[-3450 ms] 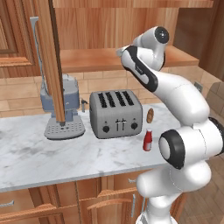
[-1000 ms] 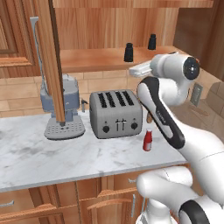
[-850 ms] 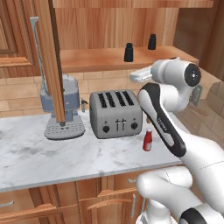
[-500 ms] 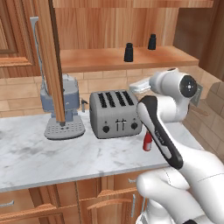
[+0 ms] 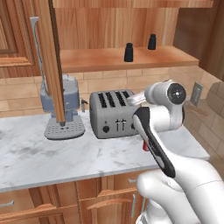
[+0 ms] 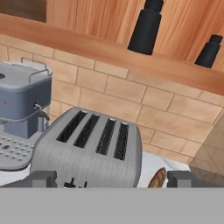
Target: Pick the ketchup and shaker from the counter and place them in the cabinet.
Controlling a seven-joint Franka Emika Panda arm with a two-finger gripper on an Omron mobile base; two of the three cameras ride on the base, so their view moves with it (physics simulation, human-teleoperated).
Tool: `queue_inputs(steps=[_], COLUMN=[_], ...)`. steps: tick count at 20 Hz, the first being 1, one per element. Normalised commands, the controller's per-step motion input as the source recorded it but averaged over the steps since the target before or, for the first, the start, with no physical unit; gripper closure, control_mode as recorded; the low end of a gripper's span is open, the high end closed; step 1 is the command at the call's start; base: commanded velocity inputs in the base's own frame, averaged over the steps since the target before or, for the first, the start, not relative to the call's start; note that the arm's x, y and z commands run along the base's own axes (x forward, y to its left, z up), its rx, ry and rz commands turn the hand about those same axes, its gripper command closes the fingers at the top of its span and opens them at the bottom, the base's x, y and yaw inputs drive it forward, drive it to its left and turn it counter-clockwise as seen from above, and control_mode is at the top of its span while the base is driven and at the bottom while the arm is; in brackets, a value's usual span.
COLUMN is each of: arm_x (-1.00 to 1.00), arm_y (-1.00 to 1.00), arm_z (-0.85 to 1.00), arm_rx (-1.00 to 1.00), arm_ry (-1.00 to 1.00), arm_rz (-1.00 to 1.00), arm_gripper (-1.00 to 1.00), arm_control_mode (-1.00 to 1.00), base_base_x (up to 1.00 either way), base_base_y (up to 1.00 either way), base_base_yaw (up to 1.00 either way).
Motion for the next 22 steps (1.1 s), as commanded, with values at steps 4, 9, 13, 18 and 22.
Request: queue_inputs(steps=[4,9,13,18,22], arm_x=[0.0,-0.01,0.0,0.0,0.0], arm_y=[0.0,-0.03,-0.2,-0.22,-0.1], arm_z=[-0.27,-0.02,0.0,-0.1,-0.26], arm_rx=[-0.05,-0.05,0.0,0.08,0.06], arm_ry=[0.1,0.01,0.0,0.05,0.12], arm_rz=[-0.07,-0.01,0.0,0.0,0.0], arm_gripper=[-1.0,-1.0,-1.0,-1.0,-1.0], arm_control_mode=[-1.0,-1.0,-1.0,-1.0,-1.0], base_base_x=[0.0,0.0,0.0,0.0,0.0], base_base_y=[0.0,0.0,0.0,0.0,0.0], base_base_yaw=[0.0,0.0,0.0,0.0,0.0])
